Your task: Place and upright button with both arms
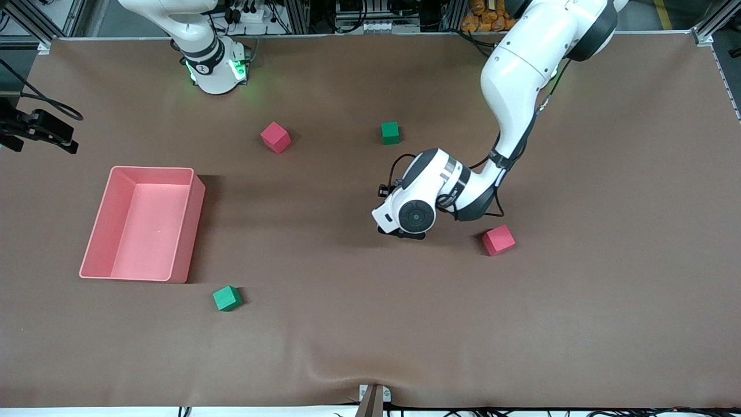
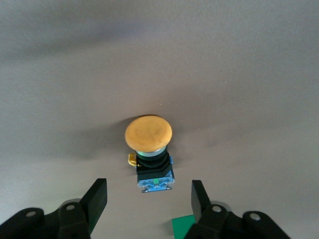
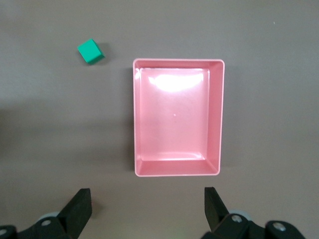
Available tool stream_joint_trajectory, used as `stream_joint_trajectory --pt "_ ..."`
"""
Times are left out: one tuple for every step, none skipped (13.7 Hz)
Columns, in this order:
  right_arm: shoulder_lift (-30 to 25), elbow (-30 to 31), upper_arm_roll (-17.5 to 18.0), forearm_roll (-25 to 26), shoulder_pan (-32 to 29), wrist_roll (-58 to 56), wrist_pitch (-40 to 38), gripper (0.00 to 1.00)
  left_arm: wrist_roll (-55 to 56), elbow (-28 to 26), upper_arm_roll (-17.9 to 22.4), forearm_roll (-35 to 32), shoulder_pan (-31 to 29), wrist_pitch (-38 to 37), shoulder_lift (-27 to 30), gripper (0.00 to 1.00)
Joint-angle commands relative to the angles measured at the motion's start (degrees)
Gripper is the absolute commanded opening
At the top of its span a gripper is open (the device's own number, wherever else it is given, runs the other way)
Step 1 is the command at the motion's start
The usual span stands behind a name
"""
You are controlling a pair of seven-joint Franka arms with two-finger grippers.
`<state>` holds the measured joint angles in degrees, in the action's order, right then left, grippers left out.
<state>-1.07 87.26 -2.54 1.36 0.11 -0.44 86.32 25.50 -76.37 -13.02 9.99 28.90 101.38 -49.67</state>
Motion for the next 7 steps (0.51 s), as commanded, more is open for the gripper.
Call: stream_joint_trajectory --pt "0.6 -2.5 0.0 -6.8 -4.6 -0.7 -1.0 1.0 1.7 0.6 0.9 0.5 1.8 0.3 -0.9 0.77" --pt "0.6 -2.5 -0.1 -7.9 -5.3 -1.3 -1.2 1.0 1.9 0.5 1.0 0.4 1.9 0.3 -1.2 0.77" --pt "0.6 -2.4 0.0 -7.7 -4.9 -3.0 -1.2 1.0 2.4 0.5 1.0 0.4 2.0 0.3 -1.6 0.76" --pt "0.6 -2.1 0.1 -7.3 -4.7 -4.4 -1.2 1.0 3.0 0.5 1.0 0.3 2.4 0.3 -1.7 0.75" --pt "0.6 -1.9 0.1 -6.8 -4.7 -4.6 -1.2 1.0 3.2 0.5 1.0 0.3 2.6 0.3 -1.7 0.74" --pt "0.6 -1.9 0.1 -6.5 -4.6 -4.6 -1.2 1.0 3.3 0.5 1.0 0.1 2.6 0.3 -2.0 0.74" --pt "0.6 -1.8 0.1 -5.8 -4.4 -4.6 -1.2 1.0 3.4 0.4 1.0 0.0 2.6 0.3 -2.0 0.72"
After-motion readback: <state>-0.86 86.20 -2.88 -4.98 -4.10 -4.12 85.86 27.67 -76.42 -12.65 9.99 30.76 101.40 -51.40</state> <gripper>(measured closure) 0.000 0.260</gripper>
